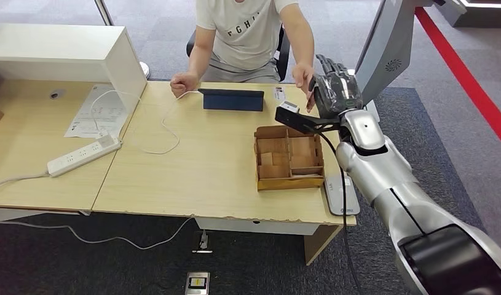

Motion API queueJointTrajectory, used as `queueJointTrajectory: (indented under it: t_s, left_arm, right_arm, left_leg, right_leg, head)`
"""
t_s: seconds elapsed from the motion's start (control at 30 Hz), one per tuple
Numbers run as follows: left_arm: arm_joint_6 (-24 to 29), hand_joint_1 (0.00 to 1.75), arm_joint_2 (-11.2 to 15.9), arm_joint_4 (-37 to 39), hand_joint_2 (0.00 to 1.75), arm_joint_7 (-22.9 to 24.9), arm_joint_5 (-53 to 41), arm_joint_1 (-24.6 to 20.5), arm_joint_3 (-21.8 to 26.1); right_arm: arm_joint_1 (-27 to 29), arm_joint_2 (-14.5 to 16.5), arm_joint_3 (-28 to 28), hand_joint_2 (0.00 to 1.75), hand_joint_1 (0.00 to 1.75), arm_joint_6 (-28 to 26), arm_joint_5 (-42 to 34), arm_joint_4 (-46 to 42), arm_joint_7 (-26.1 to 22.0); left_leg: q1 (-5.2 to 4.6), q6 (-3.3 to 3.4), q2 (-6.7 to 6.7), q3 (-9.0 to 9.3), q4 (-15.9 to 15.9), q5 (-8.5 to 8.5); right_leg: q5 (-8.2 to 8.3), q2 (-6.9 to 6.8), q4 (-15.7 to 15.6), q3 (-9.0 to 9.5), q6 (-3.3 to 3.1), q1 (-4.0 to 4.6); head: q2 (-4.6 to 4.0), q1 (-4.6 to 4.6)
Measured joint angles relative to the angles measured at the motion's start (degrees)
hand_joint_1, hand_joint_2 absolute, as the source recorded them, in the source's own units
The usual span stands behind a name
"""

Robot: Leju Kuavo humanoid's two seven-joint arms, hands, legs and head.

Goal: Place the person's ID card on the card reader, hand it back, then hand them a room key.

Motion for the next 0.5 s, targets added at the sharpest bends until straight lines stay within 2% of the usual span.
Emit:
queueJointTrajectory:
  t_s: [0.17,0.3,0.5]
  left_arm:
    - [-0.2,0.00,0.0,0.0,0.00,0.9,0.0,0.1,0.0]
    - [0.0,0.00,0.0,0.0,0.00,1.7,0.0,0.1,0.0]
    - [0.2,0.00,0.0,0.0,0.00,2.9,0.1,0.1,0.0]
  right_arm:
    - [0.0,0.7,0.0,1.75,1.71,0.1,0.6,1.2,-0.4]
    - [0.0,1.5,0.0,0.00,0.00,-0.1,1.4,1.9,-0.6]
    - [0.2,2.4,0.0,0.00,0.00,-0.1,3.1,2.7,-0.7]
  left_leg:
    - [0.00,0.00,0.00,0.00,0.0,0.00]
    - [0.00,0.00,0.00,-0.02,0.0,0.00]
    - [0.01,0.00,0.01,-0.02,0.0,0.00]
  right_leg:
    - [0.00,0.00,0.0,-0.02,0.00,0.00]
    - [0.00,0.00,0.0,-0.03,0.00,0.00]
    - [0.00,0.00,0.0,-0.04,0.00,0.00]
  head:
    - [0.00,-0.01]
    - [0.00,0.00]
    - [0.00,0.00]
